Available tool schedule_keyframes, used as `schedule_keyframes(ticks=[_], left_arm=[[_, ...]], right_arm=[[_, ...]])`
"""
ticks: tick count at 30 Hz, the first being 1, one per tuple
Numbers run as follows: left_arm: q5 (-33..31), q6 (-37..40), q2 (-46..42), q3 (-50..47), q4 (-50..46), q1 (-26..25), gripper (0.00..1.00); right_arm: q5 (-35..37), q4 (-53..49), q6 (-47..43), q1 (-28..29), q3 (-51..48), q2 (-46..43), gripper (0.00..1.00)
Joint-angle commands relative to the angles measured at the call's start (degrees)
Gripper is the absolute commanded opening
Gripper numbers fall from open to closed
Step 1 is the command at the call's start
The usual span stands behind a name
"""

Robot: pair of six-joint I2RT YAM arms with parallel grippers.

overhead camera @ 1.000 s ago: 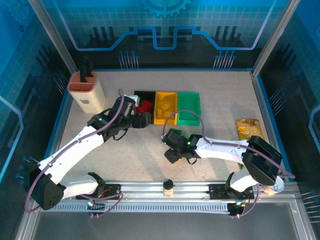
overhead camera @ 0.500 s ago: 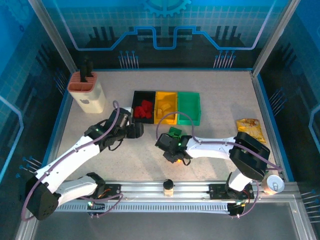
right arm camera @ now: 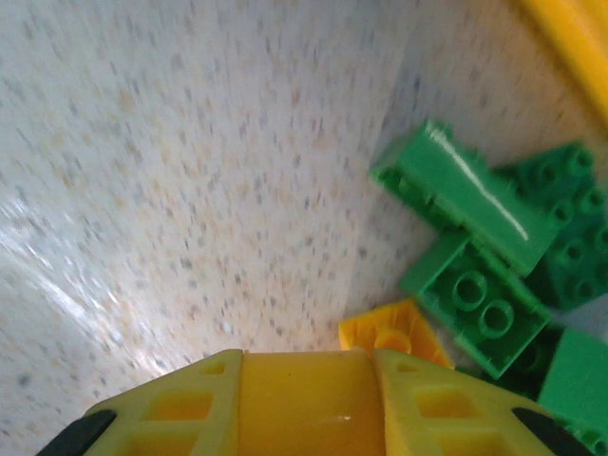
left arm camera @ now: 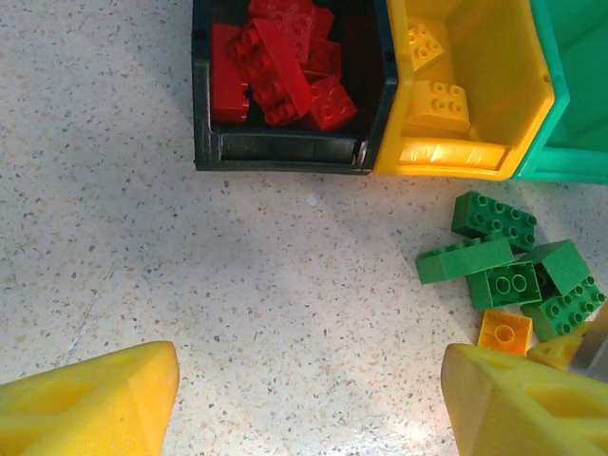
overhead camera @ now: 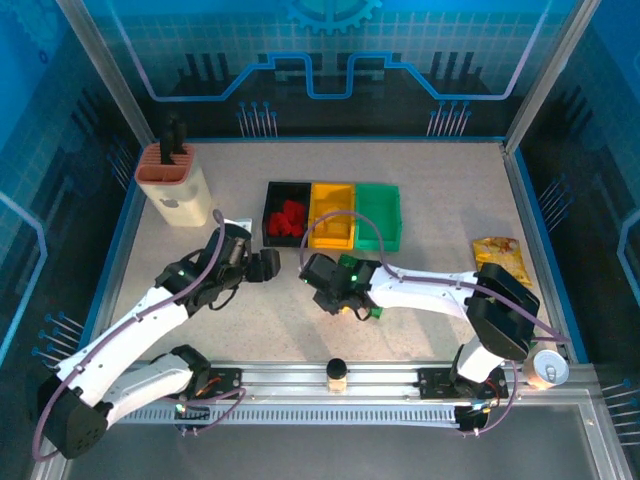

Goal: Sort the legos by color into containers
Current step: Pick up the lego from the bottom-center of the table, then place the lego in the container.

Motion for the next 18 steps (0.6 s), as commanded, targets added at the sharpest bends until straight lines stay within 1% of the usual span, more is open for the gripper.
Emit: schedule_keyframes(ticks=[1, 4, 9, 14, 18], left_arm=[[0.40, -2.07, -2.06, -1.72, -1.62, 0.38, 0.74], [1.52, -3.22, -3.86, -3.24, -2.37, 0.37, 0.74], [2.81, -5.31, -8.29, -6.38, -3.69, 0.25, 0.74], [3.53, -6.68, -11.95, -8.17, -5.44, 0.03, 0.74], [3.65, -7.04, -12.98, -8.23, -6.34, -0.07, 0.74]], right_arm=[[-3.01, 0.78, -3.35, -4.02, 5.41, -1.91, 0.25], [-5.89, 0.80, -4.81, -8.28, 10.20, 0.03, 0.25], [-10.18, -0.60, -5.92, -14.62, 18.91, 6.44, 0.25], [-11.28, -2.37, -6.72, -18.73, 27.44, 13.57, 0.26], [-11.50, -3.99, -6.83, -20.96, 33.45, 18.86, 0.26]])
